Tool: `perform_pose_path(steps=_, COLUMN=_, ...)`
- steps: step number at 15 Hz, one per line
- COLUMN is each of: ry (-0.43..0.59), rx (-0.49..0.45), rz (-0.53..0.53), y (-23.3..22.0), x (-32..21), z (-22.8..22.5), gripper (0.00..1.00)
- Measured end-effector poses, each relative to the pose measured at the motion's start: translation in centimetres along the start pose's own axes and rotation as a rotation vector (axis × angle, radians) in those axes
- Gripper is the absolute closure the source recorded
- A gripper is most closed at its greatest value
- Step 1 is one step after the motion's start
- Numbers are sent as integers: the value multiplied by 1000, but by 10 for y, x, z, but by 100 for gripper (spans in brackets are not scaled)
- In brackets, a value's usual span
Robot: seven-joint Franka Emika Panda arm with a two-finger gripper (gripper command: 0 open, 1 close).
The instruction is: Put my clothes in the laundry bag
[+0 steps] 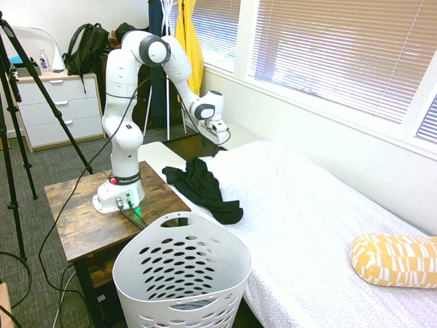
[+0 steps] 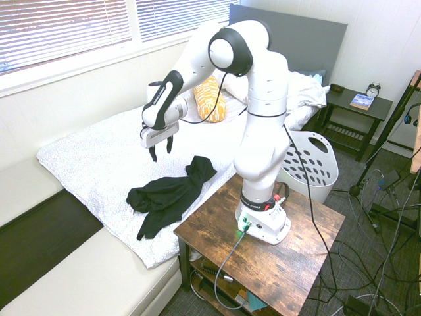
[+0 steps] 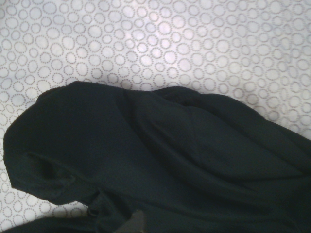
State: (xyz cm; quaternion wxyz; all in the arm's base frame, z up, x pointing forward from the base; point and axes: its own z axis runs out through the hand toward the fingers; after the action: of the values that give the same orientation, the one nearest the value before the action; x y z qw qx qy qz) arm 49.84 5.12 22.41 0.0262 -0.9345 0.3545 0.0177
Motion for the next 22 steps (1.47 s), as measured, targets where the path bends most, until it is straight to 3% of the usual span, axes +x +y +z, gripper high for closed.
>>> perform_pose_path(steps=8, ry=-76, rx=-63, rz=-153, y=-95, x=-59, z=96, gripper=0)
perform_pose_path(steps=20, ry=-80, rx=-217, rz=-259, y=-91, x=-60, z=191, gripper=0)
perform_pose_path(steps=21, ry=-83, rx=-227, rz=-269, y=-90, x=-59, z=200, gripper=100)
perform_pose_path(steps=22, ry=-81, rx=-236, rz=-281, y=-89, x=-57, z=205, gripper=100)
